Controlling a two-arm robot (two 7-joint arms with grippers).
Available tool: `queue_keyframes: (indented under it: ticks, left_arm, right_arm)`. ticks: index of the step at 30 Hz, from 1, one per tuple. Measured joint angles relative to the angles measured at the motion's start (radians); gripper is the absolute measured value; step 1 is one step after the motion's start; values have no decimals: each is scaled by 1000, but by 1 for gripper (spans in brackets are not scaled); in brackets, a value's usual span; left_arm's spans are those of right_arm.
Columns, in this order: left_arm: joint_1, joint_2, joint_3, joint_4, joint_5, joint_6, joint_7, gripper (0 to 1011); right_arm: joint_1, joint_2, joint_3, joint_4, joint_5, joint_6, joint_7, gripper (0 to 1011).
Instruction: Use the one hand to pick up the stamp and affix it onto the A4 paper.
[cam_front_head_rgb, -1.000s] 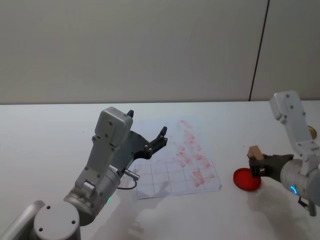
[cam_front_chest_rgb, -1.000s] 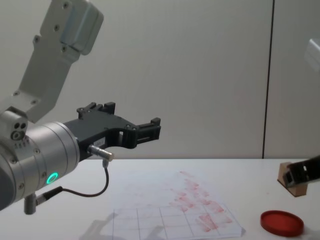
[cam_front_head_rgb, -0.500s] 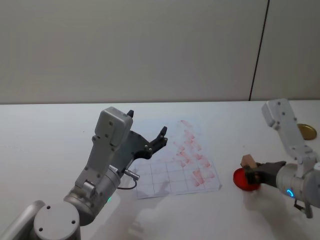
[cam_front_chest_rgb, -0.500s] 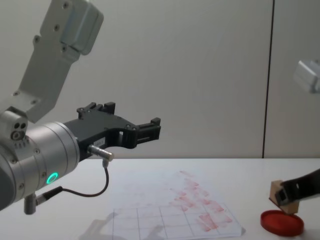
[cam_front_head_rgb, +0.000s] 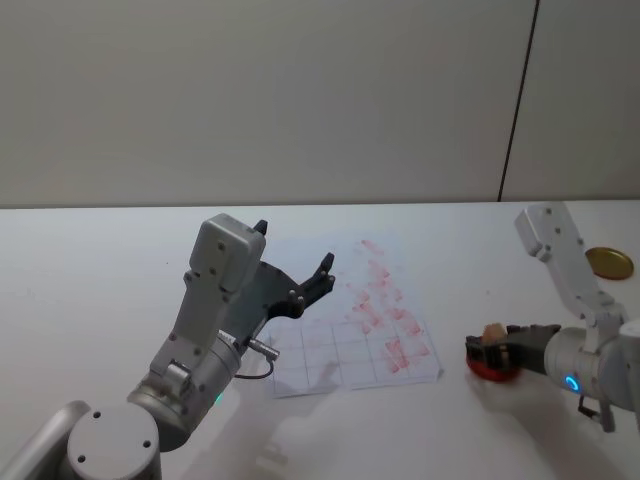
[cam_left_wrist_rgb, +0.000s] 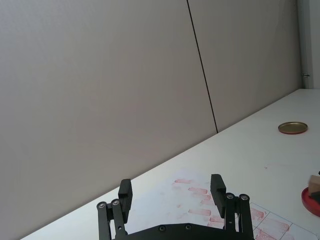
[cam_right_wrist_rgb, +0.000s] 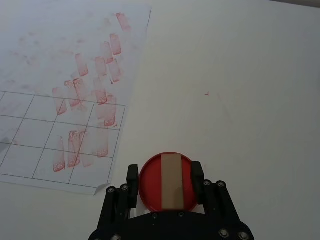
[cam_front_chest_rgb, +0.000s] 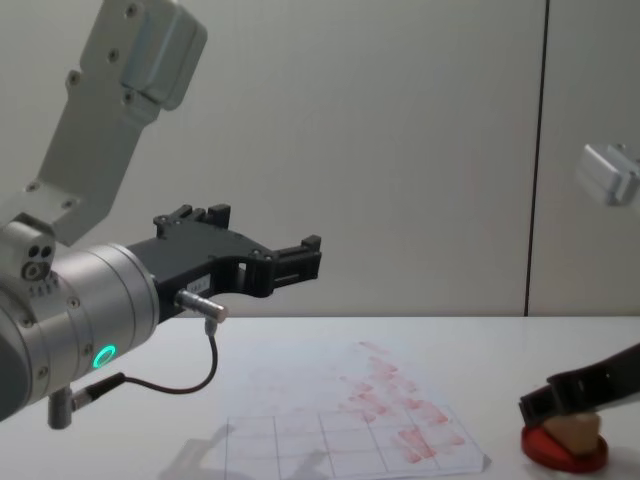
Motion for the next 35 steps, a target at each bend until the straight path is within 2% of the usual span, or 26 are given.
queue_keyframes:
  ticks: [2, 4, 10, 15, 25, 35]
  left_arm:
    - [0, 0, 0, 0, 0, 0, 0, 993]
    - [0, 0, 0, 0, 0, 0, 0, 993]
    - [0, 0, 0, 0, 0, 0, 0, 993]
    - [0, 0, 0, 0, 0, 0, 0, 993]
    - [0, 0, 0, 0, 0, 0, 0, 993]
    - [0, 0, 0, 0, 0, 0, 0, 993]
  right_arm:
    - [1, -1, 1, 1, 4, -8, 2, 668]
    - [1, -1, 3, 1, 6, -14, 2, 684]
    - [-11, -1, 6, -29, 14, -55, 2, 891]
    - [-28, 1, 7, -61, 17, -94, 1, 999]
    - [-82, 11, 6, -144, 18, -196, -11, 1001]
    - [-147, 26, 3, -236, 15, -322, -27, 1001]
